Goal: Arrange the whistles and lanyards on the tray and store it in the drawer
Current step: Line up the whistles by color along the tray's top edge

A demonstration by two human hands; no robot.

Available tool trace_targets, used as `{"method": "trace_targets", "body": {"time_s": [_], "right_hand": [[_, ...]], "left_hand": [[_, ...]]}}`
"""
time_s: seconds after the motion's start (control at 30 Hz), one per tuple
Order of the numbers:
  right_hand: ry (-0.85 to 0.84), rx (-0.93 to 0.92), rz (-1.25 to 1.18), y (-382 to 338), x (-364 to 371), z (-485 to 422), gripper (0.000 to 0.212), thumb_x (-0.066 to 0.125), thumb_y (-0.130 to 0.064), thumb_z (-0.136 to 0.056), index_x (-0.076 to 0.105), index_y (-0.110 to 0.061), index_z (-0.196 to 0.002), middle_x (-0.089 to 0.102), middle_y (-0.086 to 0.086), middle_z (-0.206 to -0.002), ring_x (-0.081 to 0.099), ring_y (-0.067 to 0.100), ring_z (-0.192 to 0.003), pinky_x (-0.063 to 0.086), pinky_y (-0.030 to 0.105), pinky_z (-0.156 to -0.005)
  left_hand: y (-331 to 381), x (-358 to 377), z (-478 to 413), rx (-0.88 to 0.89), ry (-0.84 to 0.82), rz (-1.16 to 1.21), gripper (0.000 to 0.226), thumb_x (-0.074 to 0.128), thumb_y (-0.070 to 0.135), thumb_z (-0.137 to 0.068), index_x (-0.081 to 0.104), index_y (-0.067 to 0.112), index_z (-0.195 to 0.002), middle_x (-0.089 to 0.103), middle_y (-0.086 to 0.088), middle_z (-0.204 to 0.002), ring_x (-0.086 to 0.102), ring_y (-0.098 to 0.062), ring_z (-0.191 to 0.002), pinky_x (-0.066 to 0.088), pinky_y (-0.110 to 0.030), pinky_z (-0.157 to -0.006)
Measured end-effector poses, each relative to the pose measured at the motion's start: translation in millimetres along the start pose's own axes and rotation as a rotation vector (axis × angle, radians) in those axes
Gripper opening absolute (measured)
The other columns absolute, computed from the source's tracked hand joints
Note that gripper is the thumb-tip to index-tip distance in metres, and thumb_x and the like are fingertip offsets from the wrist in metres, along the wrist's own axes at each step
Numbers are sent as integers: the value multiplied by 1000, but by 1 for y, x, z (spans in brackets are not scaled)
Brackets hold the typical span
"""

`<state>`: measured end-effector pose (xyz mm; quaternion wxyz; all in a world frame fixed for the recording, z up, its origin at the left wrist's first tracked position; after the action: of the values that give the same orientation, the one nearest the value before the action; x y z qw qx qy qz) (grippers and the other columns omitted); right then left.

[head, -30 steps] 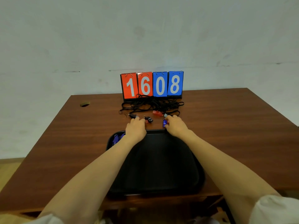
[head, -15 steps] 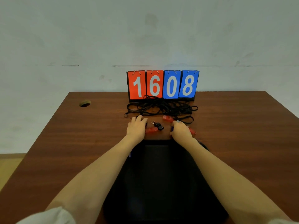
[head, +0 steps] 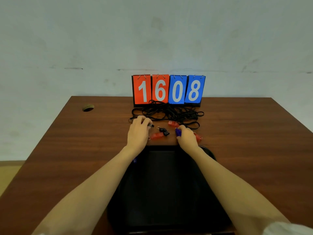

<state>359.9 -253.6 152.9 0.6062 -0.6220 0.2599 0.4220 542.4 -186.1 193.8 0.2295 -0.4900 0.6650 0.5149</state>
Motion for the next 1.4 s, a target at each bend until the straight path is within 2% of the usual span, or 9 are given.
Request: {"method": "trace_targets", "body": {"time_s": [0.17,0.3,0.43,0.6,0.77,0.87,0.97,1.2,1.4], "right_hand": [[70,-56,-335,-8,-2,42,58,60,-9,-90,36,-19,-142,47,7,-138,48,22,-125,44,30,-97],[82,-110,-359,-24,10,73,50,57,-14,-92,42,-15,-139,55,6,-113,52,11,-95,41,22,-81],[15,-116,-393,-41,28,91,42,54,-13,-93,44,-17,-134,54,-3,-96,54,12,-91,47,27,-84],[-32,-29,-365,-56,48,100,28,62,-21,-90,51,-10,-113,54,-7,-81,55,7,-75,49,27,-75],[-83,-25,-165,-64,64,102,33,61,-37,-89,49,-16,-111,58,0,-92,57,14,-81,47,28,-69],[-48,-6,-115,-64,68,101,37,62,-43,-87,52,-18,-113,54,5,-110,56,19,-96,48,33,-82],[11,-47,-31,-65,70,101,38,63,-44,-85,57,-16,-110,56,2,-112,48,20,-110,45,35,-92],[7,-99,7,-70,72,103,36,60,-44,-88,59,-14,-107,58,2,-110,50,18,-107,43,34,-91],[15,-114,39,-70,68,103,35,58,-42,-90,58,-13,-110,57,4,-113,51,19,-109,43,34,-92]], "left_hand": [[5,-15,44,10,-94,31,14,47,16,-96,56,15,-106,57,2,-117,52,-18,-107,47,-36,-74],[3,-25,74,22,-104,78,23,50,14,-94,56,18,-116,56,3,-121,49,-16,-114,41,-27,-85],[-6,-42,97,5,-81,64,39,52,8,-93,51,15,-131,50,0,-128,44,-15,-122,38,-24,-97],[-26,-60,117,-33,-50,36,27,57,12,-91,61,15,-118,49,0,-120,50,-15,-111,44,-24,-82],[-33,-70,125,-33,-29,-97,25,56,19,-92,62,19,-116,53,3,-117,47,-14,-111,38,-22,-69],[-35,-69,126,-39,-51,-94,26,54,15,-92,60,18,-117,54,2,-120,49,-16,-111,42,-24,-71],[-38,-68,127,-58,-37,-74,23,55,13,-91,61,15,-114,56,1,-120,53,-16,-109,42,-24,-74],[-39,-65,125,-103,-12,41,16,57,10,-90,59,11,-105,55,-1,-111,57,-15,-95,38,-19,-74],[-34,-61,124,-125,-17,72,13,56,9,-90,56,11,-103,52,0,-109,54,-14,-95,40,-20,-75]]}}
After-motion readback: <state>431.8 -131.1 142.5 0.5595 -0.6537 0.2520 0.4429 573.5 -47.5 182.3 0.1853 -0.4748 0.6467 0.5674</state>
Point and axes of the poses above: each hand's wrist, its own z-axis away from the middle knuckle, its own x-axis out of the palm, y = z × x, the point moved 6 cm from there along -z, towards the middle knuckle
